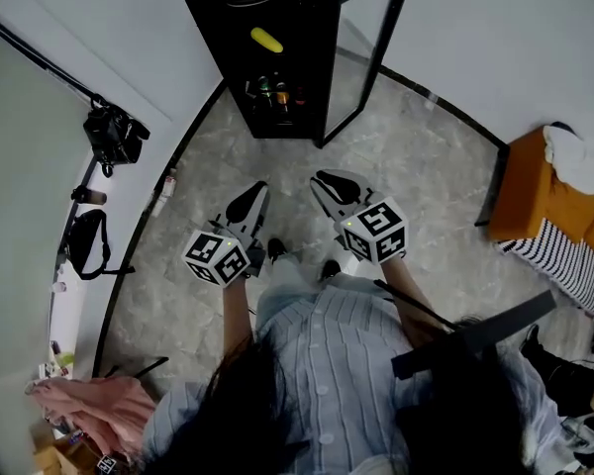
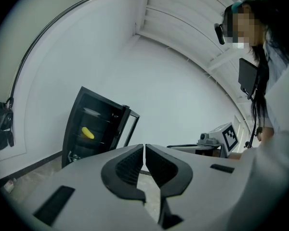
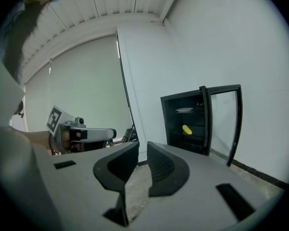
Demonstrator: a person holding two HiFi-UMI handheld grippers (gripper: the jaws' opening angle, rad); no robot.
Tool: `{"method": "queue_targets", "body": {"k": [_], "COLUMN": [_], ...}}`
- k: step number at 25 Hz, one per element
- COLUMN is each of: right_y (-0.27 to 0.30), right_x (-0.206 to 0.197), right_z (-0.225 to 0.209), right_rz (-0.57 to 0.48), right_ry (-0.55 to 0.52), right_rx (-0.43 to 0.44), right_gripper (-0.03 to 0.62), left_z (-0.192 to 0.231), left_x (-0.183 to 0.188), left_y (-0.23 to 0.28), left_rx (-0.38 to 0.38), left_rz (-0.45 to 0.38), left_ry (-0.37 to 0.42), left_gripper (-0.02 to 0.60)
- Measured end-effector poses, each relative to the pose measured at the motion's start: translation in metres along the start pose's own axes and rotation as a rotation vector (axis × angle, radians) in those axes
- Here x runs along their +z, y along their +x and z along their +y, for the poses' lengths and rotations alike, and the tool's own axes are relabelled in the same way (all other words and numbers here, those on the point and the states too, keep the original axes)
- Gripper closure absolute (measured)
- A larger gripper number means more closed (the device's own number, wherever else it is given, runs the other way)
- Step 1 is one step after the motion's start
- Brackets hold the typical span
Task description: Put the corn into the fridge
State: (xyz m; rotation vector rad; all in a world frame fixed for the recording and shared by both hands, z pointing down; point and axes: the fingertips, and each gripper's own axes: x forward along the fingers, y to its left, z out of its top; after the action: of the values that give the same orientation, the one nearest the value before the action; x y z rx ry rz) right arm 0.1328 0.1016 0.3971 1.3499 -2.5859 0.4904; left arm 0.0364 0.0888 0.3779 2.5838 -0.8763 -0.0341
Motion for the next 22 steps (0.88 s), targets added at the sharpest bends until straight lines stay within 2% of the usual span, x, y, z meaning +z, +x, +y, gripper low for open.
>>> {"method": "queue_targets", "body": {"k": [10, 22], "right_y": [-0.032, -0.054], "right_x": [-0.005, -0.018], "right_z": [0.014, 0.019], "right_rz": [-0.009, 0.001], "right_ry": [-0.044, -0.036], "right_rx": [0.072, 0.091], "right_gripper": [0.533, 0.539], "left_z": [-0.049, -0.078], "left_x": [-0.016, -0.031], "left_y": [-0.002, -0.009], "left_rx": [0.01, 0.016], "left_rz": [-0.013, -0.007], "left_ry": [0.025, 0.037], "left_gripper": [0.574, 0.574]}}
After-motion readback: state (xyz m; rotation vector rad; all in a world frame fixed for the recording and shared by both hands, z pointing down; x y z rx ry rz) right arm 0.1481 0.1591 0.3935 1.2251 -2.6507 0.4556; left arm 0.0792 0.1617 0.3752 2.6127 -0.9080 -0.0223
